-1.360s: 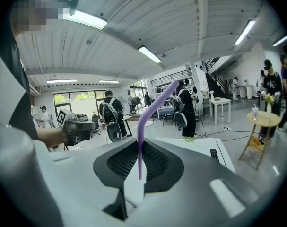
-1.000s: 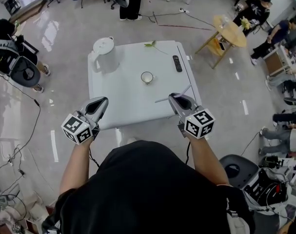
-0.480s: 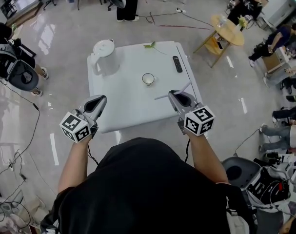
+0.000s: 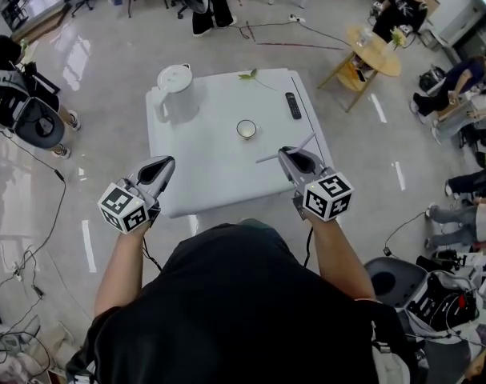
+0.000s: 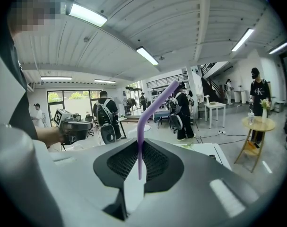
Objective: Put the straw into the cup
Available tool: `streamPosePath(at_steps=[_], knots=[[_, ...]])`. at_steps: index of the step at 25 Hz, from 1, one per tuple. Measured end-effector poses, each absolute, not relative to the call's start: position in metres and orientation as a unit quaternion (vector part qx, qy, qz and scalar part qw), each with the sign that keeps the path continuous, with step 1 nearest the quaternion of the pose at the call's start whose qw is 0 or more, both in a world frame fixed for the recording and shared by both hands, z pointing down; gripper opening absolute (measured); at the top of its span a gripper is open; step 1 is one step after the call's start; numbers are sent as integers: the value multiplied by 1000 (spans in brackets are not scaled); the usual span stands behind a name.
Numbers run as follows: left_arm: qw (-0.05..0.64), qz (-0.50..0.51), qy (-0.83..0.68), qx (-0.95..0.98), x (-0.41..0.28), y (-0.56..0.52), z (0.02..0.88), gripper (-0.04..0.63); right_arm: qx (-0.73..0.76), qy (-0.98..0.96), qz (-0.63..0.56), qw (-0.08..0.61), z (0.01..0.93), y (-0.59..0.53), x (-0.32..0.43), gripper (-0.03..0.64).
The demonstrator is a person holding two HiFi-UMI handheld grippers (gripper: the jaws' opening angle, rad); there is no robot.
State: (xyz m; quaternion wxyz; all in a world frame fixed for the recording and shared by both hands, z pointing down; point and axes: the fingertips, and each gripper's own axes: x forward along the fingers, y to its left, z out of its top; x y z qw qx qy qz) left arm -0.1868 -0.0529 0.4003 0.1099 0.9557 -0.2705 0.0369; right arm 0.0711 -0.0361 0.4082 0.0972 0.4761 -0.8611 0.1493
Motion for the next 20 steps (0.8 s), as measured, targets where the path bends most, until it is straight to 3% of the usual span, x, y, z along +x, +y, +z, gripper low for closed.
streamPosePath(at_steps=[20], knots=[[115,40,-290,949,-206,-67,411,0,474,-862,150,95,412,-65,65,60]])
